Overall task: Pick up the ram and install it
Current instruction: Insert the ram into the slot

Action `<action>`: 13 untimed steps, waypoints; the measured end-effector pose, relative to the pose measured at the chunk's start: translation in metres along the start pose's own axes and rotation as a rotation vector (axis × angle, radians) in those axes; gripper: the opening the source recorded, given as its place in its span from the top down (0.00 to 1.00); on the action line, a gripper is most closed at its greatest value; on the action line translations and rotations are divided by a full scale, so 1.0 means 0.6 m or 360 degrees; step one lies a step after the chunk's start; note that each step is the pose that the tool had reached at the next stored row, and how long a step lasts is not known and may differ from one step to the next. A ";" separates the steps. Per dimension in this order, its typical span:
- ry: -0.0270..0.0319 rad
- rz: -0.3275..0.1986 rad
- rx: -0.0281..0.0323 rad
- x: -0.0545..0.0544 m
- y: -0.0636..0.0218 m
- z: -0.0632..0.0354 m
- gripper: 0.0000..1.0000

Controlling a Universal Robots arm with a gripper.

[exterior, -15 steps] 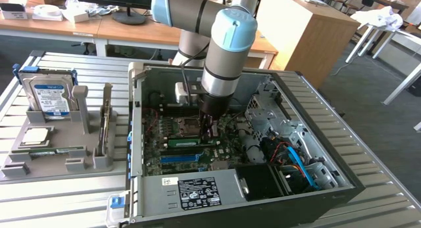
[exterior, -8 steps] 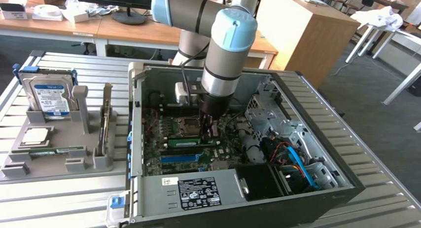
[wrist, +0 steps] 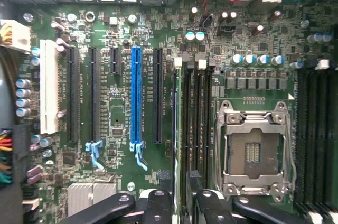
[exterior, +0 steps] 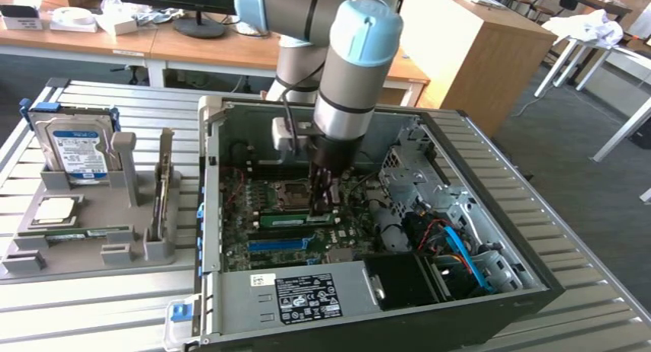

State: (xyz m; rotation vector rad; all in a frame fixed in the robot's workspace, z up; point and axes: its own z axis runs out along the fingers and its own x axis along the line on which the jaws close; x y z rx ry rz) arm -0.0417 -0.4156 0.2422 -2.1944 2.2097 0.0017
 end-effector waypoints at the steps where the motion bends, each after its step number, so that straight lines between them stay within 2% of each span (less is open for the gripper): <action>1: 0.00002 0.0000 0.00001 0.000 0.000 -0.005 0.75; 13: 0.00100 0.0000 0.00000 -0.001 -0.001 -0.071 0.75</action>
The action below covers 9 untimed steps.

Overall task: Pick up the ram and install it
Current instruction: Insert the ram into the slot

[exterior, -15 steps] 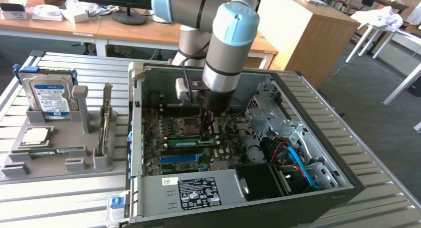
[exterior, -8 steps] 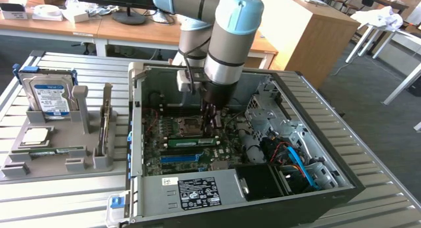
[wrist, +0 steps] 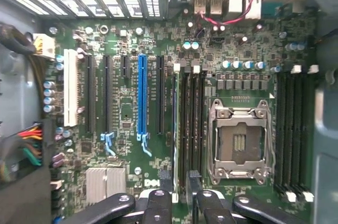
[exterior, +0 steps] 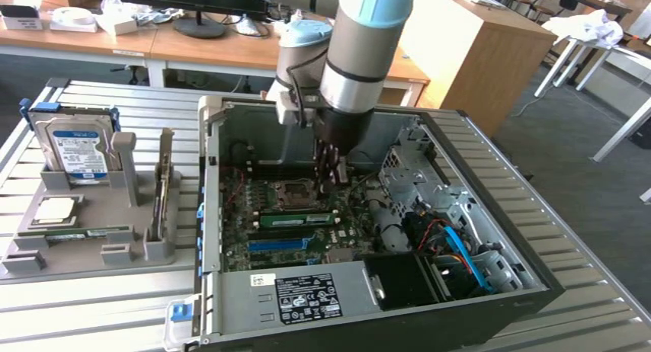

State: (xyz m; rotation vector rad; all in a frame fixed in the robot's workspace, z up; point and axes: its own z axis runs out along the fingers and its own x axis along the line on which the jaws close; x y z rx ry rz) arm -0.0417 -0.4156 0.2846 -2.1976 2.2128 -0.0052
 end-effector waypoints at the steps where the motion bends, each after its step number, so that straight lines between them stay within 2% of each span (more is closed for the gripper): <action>1: 0.00009 0.0000 0.00000 0.000 0.000 -0.006 0.75; 9: 0.00073 0.0000 0.00002 -0.001 -0.001 -0.047 0.75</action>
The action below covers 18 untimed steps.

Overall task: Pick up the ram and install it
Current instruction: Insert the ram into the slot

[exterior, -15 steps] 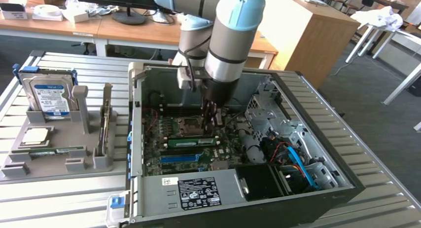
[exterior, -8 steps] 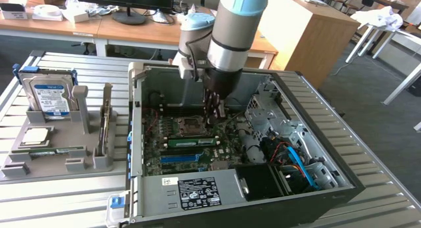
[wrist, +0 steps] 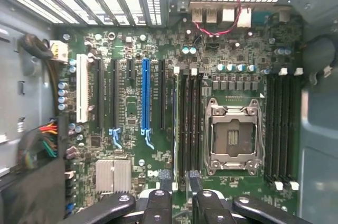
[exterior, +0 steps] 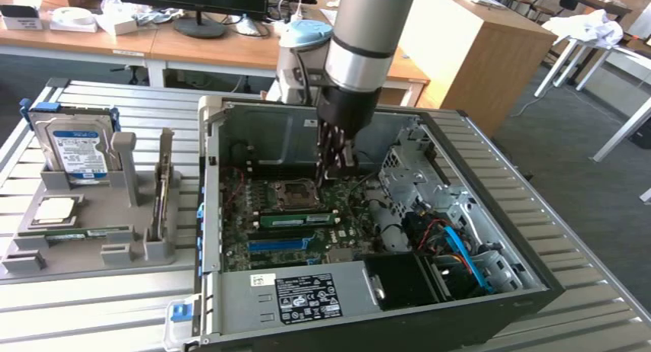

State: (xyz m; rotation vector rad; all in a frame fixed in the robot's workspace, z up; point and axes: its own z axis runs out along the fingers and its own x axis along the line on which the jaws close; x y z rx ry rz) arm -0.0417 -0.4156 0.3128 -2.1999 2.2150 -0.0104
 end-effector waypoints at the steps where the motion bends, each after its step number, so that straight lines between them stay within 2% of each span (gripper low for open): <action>1: 0.00007 0.0000 0.00000 0.000 0.000 -0.005 0.75; 6: 0.00049 0.0000 0.00001 0.000 -0.001 -0.027 0.75; 8: 0.00087 0.0000 -0.00004 0.000 -0.001 -0.031 0.75; 12: 0.00101 0.0000 -0.00006 0.000 -0.001 -0.042 0.75; 18: 0.00101 0.0000 -0.00010 0.000 -0.001 -0.044 0.75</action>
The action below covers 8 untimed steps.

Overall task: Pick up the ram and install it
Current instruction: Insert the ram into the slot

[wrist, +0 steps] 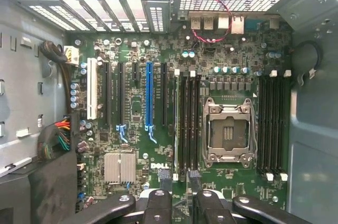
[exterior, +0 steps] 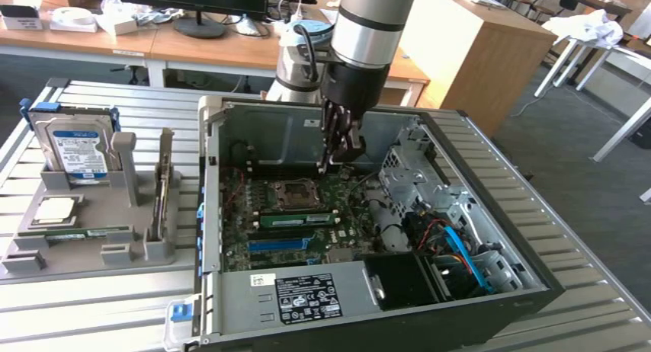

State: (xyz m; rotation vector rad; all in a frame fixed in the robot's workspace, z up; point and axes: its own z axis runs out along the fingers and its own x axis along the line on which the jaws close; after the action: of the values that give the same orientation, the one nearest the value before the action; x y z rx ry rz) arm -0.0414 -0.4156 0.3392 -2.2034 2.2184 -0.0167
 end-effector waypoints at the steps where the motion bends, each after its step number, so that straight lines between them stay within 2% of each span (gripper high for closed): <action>1: 0.00002 0.0000 -0.00009 0.000 0.000 0.000 0.75; 5: 0.00000 0.0000 -0.00154 0.000 -0.001 -0.003 0.75; 8: 0.00001 0.0000 -0.00190 0.000 -0.001 -0.004 0.75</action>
State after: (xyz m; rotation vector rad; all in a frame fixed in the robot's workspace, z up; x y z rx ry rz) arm -0.0406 -0.4156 0.3414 -2.2092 2.2247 -0.0035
